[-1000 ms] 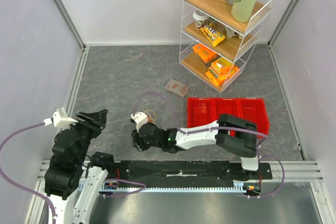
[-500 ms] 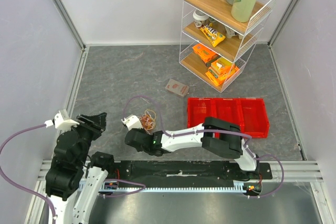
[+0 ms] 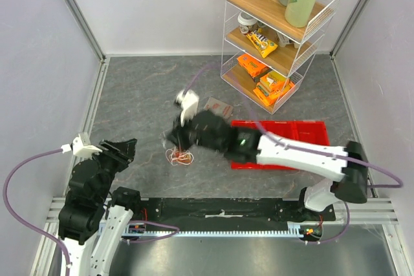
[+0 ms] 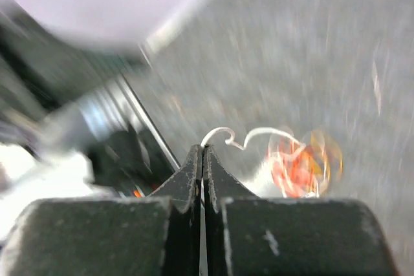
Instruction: Untangle the cables
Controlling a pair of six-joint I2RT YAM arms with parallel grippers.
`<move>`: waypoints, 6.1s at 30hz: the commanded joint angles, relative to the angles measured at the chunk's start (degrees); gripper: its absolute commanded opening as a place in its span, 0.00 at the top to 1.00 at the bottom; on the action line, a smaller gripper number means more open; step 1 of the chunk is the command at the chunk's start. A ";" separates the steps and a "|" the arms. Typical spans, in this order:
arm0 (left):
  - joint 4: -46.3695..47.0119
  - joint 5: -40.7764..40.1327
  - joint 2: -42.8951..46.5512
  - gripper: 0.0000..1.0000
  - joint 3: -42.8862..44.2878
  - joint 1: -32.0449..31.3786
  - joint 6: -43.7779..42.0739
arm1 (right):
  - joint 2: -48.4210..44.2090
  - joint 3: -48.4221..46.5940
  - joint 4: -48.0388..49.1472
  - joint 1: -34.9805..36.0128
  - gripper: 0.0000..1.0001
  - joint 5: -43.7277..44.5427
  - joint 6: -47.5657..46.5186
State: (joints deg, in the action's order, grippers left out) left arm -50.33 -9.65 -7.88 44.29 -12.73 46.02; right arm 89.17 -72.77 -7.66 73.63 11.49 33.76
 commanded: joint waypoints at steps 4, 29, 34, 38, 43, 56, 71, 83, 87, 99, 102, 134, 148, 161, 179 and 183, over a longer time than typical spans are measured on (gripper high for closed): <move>2.60 0.68 2.78 0.48 2.99 -0.01 -0.67 | -6.45 -23.91 -1.84 -4.89 1.00 -14.47 -4.93; 44.88 42.88 -5.56 0.06 -8.70 -0.01 -16.47 | -11.64 -27.51 -2.54 -4.98 1.00 -10.52 -2.91; 55.22 53.74 -11.79 0.10 -8.52 -0.01 -20.53 | -10.94 -29.00 -2.62 -4.98 1.00 -11.13 -2.73; 59.10 51.15 -16.20 0.18 -7.56 -0.10 -21.49 | -10.24 -29.09 -2.10 -4.98 1.00 -12.79 -2.29; 66.24 49.03 -22.95 0.38 -8.44 -0.01 -18.52 | -11.11 -29.26 -0.86 -4.98 1.00 -12.46 -1.94; 81.69 37.43 -40.36 0.73 -23.81 -0.10 -5.51 | -10.33 -46.84 -0.69 -4.98 1.00 -15.09 -3.44; 69.57 17.48 -48.89 0.83 -22.14 0.95 -6.29 | -8.83 -57.04 0.80 -4.98 1.00 -18.07 -2.21; 67.19 17.79 -52.25 0.81 -21.97 2.10 -4.10 | -11.46 -52.83 0.63 -4.98 1.00 -16.68 -4.75; 76.92 36.58 -47.77 0.54 -23.89 2.10 1.42 | -11.74 -50.36 -1.56 -4.98 1.00 -14.39 -6.42; 75.84 49.12 -26.76 0.43 -24.44 1.74 4.79 | -9.11 -51.92 -3.76 -4.98 1.00 -10.17 -10.20; 69.77 46.05 -23.86 0.43 -21.89 1.66 1.89 | -4.98 -59.05 -5.87 -4.98 1.00 -9.91 -11.26; 64.90 -12.30 -40.17 0.02 -15.48 -29.36 -34.83 | 0.04 -48.43 -2.45 -17.46 1.00 -17.20 -1.07; 83.35 -10.07 -42.22 0.10 -16.78 -29.54 -39.41 | -2.16 -47.20 -3.06 -18.43 1.00 -19.57 -0.10; 92.77 -6.08 -36.16 0.94 -18.98 -29.46 -48.74 | -4.52 -42.19 -0.78 -18.43 1.00 -20.71 1.31; 39.55 -9.94 -26.39 0.98 2.89 -28.31 -21.24 | -3.21 -8.03 -13.71 -24.06 0.15 -1.71 -19.95; 32.14 -9.51 -29.38 0.98 11.06 -28.31 -17.90 | -7.85 10.32 1.55 -22.22 0.05 -10.33 -20.92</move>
State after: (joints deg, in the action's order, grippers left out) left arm -7.09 -17.76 -34.70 47.81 -41.32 21.08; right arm 84.36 -75.92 -14.04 49.25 8.75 17.26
